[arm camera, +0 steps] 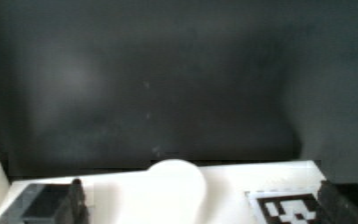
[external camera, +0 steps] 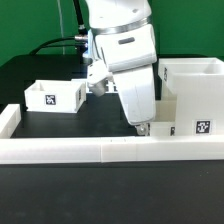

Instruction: Assemble drawer

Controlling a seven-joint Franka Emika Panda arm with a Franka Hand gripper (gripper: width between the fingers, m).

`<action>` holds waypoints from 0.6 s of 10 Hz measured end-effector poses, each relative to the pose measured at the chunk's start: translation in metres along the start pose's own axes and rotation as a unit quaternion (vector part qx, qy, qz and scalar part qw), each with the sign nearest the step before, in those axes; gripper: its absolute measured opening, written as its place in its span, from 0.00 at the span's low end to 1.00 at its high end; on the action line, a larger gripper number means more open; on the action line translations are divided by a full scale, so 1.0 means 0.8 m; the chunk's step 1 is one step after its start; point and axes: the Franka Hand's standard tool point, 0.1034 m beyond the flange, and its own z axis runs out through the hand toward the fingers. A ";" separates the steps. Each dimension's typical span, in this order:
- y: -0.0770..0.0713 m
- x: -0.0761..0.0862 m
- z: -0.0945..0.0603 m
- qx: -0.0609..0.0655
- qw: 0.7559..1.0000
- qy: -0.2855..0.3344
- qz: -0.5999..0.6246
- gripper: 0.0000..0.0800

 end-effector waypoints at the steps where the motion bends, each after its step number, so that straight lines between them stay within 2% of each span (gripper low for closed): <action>1: 0.000 0.002 0.001 0.001 1.000 -0.004 0.010 0.81; 6: 0.004 0.002 -0.003 0.002 1.000 -0.031 0.000 0.81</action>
Offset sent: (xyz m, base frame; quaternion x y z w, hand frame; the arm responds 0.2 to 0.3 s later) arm 0.0086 0.0235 0.0074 0.0168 -0.0191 -0.0152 0.9996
